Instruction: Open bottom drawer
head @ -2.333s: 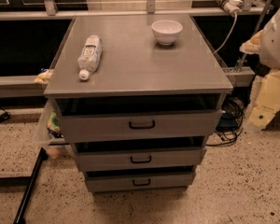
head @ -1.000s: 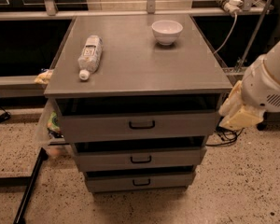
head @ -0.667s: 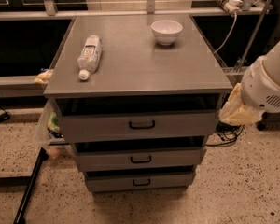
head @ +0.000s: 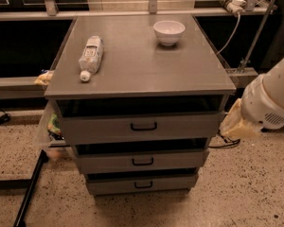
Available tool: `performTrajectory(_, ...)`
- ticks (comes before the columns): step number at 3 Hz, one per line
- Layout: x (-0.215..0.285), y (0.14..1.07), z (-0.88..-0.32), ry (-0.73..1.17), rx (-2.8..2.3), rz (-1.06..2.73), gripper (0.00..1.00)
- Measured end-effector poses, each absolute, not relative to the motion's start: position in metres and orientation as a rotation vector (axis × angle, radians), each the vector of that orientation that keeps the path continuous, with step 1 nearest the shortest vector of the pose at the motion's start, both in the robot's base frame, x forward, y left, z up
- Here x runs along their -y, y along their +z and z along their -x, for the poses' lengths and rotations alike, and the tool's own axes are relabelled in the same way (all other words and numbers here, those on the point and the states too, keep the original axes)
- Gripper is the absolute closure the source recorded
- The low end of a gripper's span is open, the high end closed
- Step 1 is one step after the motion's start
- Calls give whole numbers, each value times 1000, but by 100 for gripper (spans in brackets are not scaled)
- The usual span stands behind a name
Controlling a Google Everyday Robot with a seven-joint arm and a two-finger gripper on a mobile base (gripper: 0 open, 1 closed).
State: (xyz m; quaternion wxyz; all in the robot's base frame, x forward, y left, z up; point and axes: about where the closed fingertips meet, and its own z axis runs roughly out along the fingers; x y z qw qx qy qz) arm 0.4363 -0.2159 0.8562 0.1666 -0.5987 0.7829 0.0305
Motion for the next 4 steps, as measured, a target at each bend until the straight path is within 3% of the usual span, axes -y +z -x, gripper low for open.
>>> performTrajectory(2, 203, 665, -419, 289, -2257, 1681, 100)
performTrajectory(3, 191, 576, -446, 350, -2243, 1628, 100)
performTrajectory(4, 186, 546, -456, 371, -2239, 1570, 100)
